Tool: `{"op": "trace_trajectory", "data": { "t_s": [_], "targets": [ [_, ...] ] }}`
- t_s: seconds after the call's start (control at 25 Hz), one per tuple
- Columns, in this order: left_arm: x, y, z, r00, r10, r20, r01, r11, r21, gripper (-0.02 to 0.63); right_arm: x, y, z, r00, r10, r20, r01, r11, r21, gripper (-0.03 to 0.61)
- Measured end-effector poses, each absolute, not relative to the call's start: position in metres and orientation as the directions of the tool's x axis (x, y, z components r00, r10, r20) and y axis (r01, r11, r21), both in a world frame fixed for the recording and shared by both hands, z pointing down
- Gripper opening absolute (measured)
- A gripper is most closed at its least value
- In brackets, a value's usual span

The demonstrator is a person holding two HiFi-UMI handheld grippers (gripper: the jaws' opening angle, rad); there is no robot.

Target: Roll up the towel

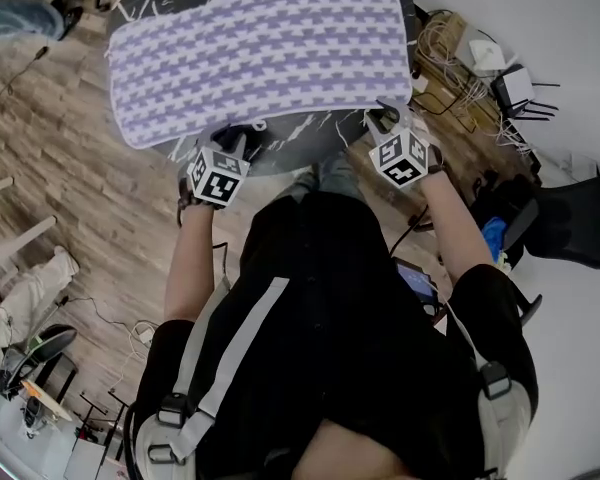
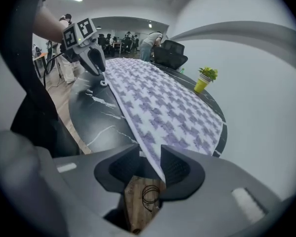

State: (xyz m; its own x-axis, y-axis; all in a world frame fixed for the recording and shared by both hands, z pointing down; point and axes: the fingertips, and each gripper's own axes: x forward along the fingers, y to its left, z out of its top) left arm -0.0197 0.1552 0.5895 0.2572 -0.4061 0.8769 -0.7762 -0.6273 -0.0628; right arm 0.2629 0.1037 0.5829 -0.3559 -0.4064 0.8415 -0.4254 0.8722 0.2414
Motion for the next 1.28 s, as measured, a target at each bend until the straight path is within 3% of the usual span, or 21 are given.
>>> {"op": "trace_trajectory", "data": {
  "t_s": [0.36, 0.68, 1.0, 1.16, 1.28],
  "targets": [
    [-0.072, 0.16, 0.603, 0.149, -0.405, 0.902, -0.828, -0.55, -0.11, 0.154, 0.28, 0.096, 0.595, -0.313, -0.382, 0.869, -0.421, 0.876, 0.234, 0.129],
    [-0.09, 0.157, 0.608, 0.144, -0.345, 0.927, -0.779, -0.618, -0.109, 0.21, 0.284, 0.096, 0.602, -0.308, -0.325, 0.894, -0.427, 0.887, 0.175, 0.149],
    [-0.091, 0.152, 0.614, 0.258, -0.208, 0.944, -0.727, -0.685, 0.048, 0.219, 0.28, 0.093, 0.602, -0.34, -0.082, 0.937, -0.388, 0.919, -0.061, 0.149],
    [-0.094, 0.149, 0.615, 0.278, -0.157, 0.948, -0.7, -0.709, 0.087, 0.204, 0.283, 0.083, 0.602, -0.344, -0.04, 0.938, -0.388, 0.916, -0.104, 0.074],
    [-0.096, 0.15, 0.616, 0.28, -0.128, 0.951, -0.686, -0.72, 0.104, 0.168, 0.283, 0.084, 0.603, -0.334, -0.036, 0.942, -0.364, 0.927, -0.093, 0.064]
  ]
}}
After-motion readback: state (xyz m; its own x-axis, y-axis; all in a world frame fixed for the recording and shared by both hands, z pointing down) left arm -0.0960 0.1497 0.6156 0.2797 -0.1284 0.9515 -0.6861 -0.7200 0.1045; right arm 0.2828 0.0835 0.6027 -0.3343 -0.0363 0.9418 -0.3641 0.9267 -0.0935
